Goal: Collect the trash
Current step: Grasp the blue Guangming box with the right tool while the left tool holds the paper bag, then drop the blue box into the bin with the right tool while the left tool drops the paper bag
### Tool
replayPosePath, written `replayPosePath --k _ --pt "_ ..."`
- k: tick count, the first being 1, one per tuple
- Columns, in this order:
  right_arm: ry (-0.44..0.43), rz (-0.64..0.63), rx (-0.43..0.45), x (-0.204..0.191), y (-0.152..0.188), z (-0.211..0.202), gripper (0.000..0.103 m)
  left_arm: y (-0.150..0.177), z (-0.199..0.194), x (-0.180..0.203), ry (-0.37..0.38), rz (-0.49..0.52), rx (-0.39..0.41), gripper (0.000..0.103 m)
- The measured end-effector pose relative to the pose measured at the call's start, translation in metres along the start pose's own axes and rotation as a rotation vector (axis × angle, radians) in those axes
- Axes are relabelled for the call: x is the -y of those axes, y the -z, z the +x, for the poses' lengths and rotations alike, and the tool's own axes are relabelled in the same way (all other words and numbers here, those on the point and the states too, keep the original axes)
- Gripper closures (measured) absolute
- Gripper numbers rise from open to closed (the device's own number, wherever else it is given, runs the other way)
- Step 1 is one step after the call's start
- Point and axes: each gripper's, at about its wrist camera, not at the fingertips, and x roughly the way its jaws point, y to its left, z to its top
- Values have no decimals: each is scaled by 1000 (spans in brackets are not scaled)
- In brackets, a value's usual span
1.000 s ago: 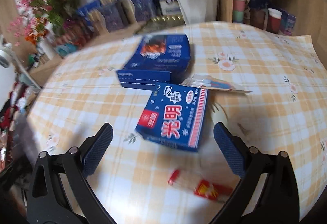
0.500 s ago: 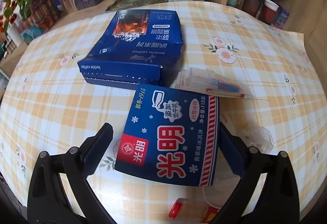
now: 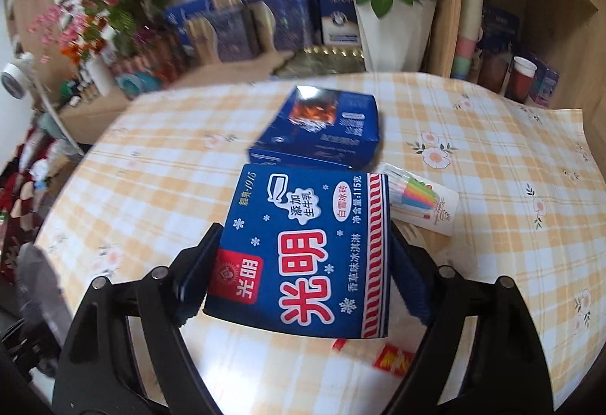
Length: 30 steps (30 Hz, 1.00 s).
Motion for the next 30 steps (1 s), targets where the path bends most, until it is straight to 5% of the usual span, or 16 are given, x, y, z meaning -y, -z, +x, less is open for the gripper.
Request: replayPosePath --k 8,19,30 --pt "-95 30 52 9 40 -70 21 16 -24 13 12 40 3 72" --pt "-126 34 51 20 148 -145 21 54 -51 28 14 128 -15 72" --pt "-131 5 -108 6 239 -124 21 103 -54 27 127 204 4 72"
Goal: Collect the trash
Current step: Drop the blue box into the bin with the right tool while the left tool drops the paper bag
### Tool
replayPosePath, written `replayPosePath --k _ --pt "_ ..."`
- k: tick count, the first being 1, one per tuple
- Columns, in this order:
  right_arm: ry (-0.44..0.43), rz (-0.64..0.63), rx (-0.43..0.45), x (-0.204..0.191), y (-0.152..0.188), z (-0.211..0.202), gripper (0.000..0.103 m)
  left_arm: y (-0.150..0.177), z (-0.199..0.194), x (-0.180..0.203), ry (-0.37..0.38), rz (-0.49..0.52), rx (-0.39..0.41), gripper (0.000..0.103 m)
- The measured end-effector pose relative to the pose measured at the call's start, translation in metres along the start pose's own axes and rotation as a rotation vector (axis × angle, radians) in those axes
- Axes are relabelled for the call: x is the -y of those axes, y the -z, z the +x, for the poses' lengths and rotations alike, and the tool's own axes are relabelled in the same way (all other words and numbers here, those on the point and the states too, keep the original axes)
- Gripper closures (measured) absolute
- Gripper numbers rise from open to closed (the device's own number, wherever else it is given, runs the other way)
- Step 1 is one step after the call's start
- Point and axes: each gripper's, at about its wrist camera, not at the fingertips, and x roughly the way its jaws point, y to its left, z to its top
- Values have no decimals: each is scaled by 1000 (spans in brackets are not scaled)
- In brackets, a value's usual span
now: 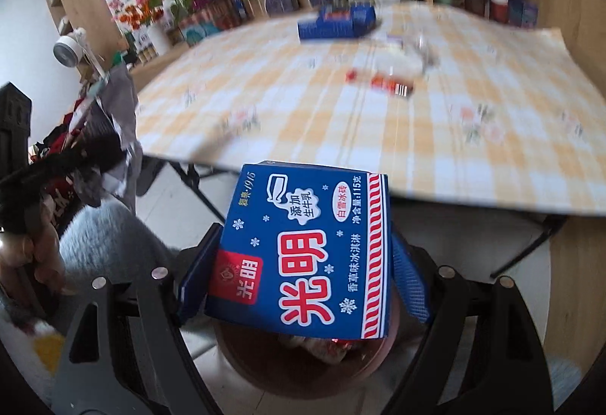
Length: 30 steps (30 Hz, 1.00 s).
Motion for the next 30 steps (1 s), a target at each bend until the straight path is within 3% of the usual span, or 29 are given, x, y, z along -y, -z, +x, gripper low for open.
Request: replayPosePath --k 11,14,16,21,27,30 --pt "3 -76 -90 -24 20 53 21 13 22 10 19 58 -61 72" --pt "-15 -68 -89 -24 21 57 15 13 22 8 20 47 -58 72" --pt "-22 -61 -54 -23 19 50 9 13 22 7 20 35 -56 72" --pt "3 17 50 -3 11 24 9 13 22 6 19 32 -56 72" --pt "110 50 208 27 -3 -23 8 15 24 20 15 103 -72 72" --pt "169 15 258 38 -7 -42 6 16 29 34 50 164 -86 72"
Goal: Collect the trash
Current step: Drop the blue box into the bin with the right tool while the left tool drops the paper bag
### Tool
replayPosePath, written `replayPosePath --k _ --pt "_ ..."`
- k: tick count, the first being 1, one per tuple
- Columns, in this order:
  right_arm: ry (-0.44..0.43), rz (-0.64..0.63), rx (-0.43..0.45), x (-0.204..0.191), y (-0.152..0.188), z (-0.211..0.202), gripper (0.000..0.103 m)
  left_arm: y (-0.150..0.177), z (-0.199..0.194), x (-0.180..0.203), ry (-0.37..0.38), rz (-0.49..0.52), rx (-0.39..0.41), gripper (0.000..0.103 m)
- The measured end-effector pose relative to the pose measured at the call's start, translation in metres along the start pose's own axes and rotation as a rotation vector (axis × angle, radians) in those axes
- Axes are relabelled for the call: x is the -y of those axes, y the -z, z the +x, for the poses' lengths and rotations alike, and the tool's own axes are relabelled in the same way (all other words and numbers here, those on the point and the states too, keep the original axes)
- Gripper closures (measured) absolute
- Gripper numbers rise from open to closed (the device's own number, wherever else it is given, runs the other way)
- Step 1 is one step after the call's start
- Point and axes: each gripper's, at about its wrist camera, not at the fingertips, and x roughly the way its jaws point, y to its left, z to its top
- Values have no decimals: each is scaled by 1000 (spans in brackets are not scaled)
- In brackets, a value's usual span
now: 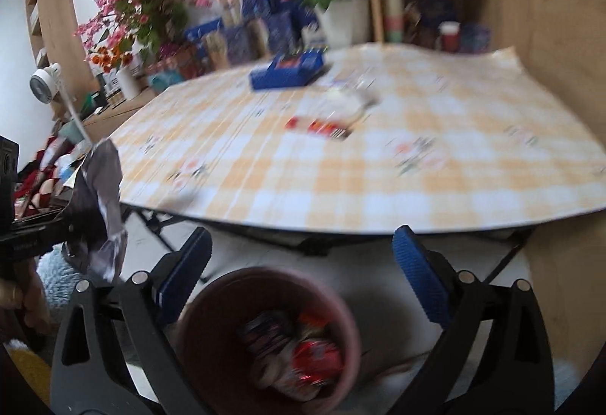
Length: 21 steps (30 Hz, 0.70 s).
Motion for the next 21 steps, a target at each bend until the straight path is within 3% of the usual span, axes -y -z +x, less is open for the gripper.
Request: replayPosePath --k 3,7,12,21 --pt "45 -42 30 11 -1 -10 6 1 11 19 37 78 -22 71" --pt "40 36 29 26 7 -10 6 9 33 40 66 150 -66 71" --pt "69 -7 -10 15 13 4 6 27 65 55 59 222 -184 71" --pt "68 50 -24 23 16 10 6 32 70 57 58 244 -210 66"
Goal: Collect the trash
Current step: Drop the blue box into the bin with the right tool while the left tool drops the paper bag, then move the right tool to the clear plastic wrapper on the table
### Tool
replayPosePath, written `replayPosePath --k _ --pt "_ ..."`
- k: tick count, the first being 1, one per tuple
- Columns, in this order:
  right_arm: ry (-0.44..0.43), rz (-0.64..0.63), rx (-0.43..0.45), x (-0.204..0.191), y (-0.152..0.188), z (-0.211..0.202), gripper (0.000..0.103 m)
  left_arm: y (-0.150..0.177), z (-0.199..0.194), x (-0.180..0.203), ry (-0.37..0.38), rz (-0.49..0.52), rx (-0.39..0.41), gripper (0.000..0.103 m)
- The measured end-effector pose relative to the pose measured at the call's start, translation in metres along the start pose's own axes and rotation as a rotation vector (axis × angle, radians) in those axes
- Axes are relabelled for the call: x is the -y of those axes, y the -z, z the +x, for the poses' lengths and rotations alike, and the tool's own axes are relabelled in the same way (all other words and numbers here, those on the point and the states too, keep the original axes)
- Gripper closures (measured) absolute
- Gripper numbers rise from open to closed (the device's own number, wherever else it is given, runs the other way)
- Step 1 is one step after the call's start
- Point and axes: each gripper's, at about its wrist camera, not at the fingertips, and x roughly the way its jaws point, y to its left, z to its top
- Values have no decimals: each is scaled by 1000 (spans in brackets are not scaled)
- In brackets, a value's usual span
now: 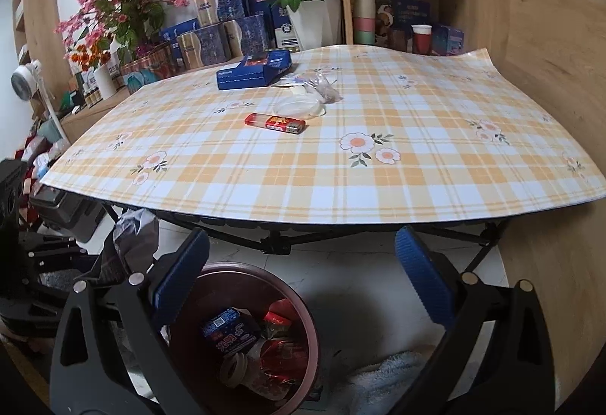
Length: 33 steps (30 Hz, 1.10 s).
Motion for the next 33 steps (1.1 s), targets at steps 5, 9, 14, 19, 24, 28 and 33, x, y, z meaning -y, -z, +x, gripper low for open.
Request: replayPosePath --k 5,9,14,19,24,28,33 --pt "-1 23 -4 4 0 1 6 1 -1 -4 7 -21 0 52" --pt "2 18 -9 3 0 2 6 0 -4 -1 4 -14 15 36" --pt "1 23 -12 4 0 2 6 0 -8 -4 -23 -29 34 32" --pt "0 32 -16 6 0 2 6 -1 -17 -15 -80 -87 79 20" --pt "0 35 -17 6 0 3 6 -2 -21 -21 -104 -113 93 17" --pt "0 34 -18 6 0 3 6 -2 -22 -21 -113 -114 100 16" --pt "-1 35 -17 6 0 3 6 -1 -23 -23 -123 -126 106 16"
